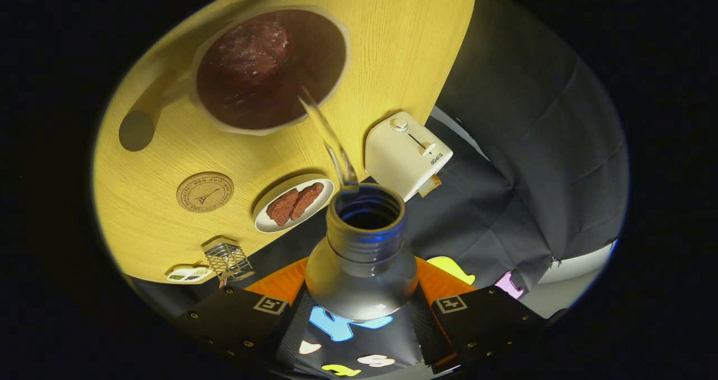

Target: Take the bottle from table, then pour the juice into the cup, finally place the bottle on the coaster

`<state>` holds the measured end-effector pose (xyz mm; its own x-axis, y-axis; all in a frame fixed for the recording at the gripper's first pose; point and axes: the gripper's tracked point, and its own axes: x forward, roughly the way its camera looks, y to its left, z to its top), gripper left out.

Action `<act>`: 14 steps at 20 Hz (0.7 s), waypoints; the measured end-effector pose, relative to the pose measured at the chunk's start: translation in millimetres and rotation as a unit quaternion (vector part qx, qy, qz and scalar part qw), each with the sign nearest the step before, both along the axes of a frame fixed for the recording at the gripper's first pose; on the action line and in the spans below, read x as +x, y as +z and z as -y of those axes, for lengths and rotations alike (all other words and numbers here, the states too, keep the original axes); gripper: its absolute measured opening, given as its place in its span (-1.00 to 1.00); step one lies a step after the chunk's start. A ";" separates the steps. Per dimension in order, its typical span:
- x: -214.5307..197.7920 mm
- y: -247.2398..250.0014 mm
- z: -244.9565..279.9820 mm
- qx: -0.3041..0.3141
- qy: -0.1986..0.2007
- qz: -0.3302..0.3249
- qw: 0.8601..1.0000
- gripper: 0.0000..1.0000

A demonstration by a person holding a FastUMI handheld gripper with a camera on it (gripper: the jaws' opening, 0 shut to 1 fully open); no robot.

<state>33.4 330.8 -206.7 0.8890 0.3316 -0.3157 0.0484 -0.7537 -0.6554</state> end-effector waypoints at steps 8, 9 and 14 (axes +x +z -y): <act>-5.7 2.6 -7.1 -0.019 0.006 0.009 1.000 0.61; -5.1 2.7 -8.2 -0.021 0.006 0.010 1.000 0.61; -7.6 3.8 -9.5 -0.030 0.007 0.015 0.999 0.61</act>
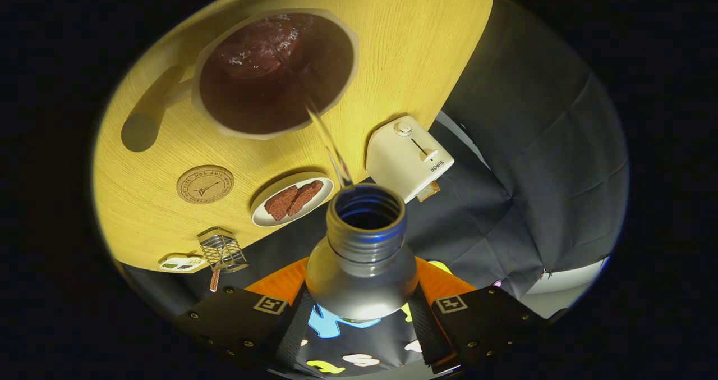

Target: Take the bottle from table, then pour the juice into the cup, finally place the bottle on the coaster

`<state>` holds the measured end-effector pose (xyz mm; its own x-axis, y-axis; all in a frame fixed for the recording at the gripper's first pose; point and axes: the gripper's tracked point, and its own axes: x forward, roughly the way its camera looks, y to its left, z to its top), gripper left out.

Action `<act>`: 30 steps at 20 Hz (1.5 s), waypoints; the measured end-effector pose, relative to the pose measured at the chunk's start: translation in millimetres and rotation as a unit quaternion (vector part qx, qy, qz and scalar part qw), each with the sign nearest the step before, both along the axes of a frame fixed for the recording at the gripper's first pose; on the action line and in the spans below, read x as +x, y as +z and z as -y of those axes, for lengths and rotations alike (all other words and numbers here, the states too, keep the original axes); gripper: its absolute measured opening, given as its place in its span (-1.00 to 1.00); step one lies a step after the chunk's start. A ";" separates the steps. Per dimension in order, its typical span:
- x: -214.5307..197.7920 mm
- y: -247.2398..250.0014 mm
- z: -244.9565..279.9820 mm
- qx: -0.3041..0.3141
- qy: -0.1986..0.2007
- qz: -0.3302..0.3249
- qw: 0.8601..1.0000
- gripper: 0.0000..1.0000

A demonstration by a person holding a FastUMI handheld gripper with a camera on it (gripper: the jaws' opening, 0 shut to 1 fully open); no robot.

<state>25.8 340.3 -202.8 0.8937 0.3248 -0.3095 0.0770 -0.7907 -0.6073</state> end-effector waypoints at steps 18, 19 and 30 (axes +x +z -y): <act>-2.0 -1.9 -1.7 -0.004 0.002 -0.004 1.000 0.60; -2.1 -2.0 -2.5 -0.003 0.004 -0.005 1.000 0.60; -8.1 -2.3 -4.2 0.025 0.007 -0.023 0.999 0.61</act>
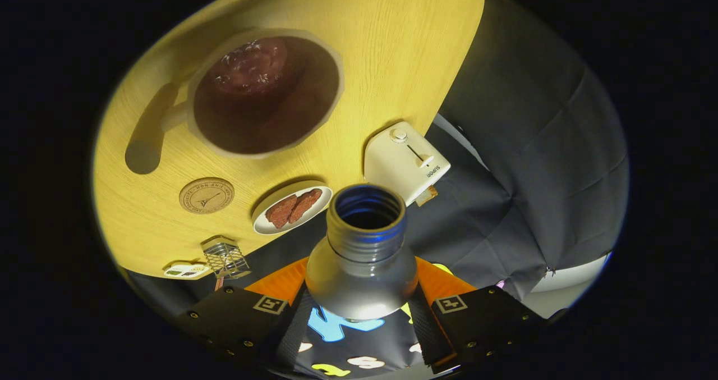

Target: Take the bottle from table, then pour the juice into the cup, finally place the bottle on the coaster

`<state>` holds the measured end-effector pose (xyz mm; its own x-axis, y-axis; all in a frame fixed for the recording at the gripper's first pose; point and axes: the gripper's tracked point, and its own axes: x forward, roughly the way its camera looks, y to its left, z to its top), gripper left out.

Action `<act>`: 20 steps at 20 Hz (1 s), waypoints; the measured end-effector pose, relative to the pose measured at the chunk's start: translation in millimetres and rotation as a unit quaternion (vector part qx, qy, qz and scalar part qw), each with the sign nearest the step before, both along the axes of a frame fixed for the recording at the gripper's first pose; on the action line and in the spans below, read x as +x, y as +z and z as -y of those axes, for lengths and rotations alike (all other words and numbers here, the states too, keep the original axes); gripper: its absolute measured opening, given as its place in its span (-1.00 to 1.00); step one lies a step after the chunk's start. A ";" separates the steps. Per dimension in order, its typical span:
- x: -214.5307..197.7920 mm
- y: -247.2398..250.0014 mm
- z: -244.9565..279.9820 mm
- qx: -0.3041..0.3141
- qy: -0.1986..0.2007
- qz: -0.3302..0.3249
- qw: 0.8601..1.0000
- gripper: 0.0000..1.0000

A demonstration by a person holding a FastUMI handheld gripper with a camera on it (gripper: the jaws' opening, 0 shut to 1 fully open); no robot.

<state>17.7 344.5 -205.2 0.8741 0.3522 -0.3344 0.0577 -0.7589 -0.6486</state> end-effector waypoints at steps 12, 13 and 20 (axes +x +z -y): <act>1.4 -9.3 9.5 0.058 -0.025 -0.041 0.997 0.61; 1.6 -11.1 9.9 0.068 -0.029 -0.049 0.996 0.61; 1.5 -11.3 19.2 0.166 -0.065 -0.101 0.979 0.61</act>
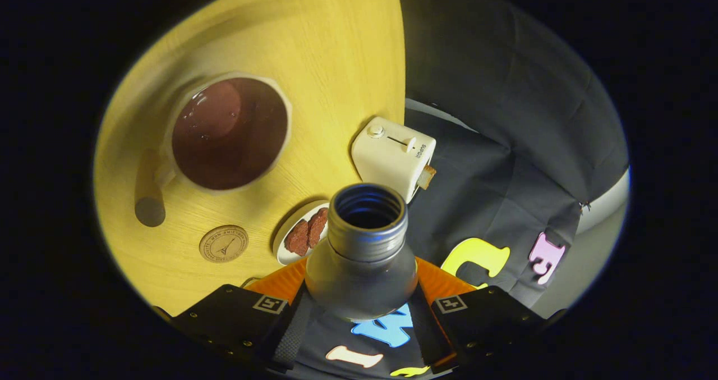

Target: Take the bottle from table, then pour the juice into the cup, finally place the bottle on the coaster

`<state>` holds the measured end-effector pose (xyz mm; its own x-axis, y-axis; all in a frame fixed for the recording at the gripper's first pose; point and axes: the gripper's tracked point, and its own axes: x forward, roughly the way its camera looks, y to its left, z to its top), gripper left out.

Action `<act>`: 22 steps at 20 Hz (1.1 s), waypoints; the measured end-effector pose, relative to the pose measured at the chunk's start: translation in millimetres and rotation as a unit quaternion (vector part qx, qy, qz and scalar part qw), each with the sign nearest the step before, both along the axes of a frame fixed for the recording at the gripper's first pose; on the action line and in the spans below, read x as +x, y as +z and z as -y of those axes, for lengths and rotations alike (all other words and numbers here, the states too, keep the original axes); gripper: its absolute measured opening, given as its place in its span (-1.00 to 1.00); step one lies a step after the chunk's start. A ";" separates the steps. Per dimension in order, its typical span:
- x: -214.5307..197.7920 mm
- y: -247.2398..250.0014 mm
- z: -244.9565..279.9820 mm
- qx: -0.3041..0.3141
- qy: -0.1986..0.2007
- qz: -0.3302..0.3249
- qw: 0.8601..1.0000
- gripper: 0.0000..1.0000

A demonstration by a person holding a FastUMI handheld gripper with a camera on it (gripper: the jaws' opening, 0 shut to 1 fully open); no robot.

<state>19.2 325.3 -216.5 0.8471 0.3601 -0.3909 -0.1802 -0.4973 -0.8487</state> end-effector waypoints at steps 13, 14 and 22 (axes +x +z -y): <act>9.2 11.0 22.5 0.227 -0.110 -0.126 0.960 0.61; 11.4 12.7 25.6 0.242 -0.121 -0.135 0.953 0.61; 13.9 21.0 48.9 0.403 -0.184 -0.211 0.871 0.61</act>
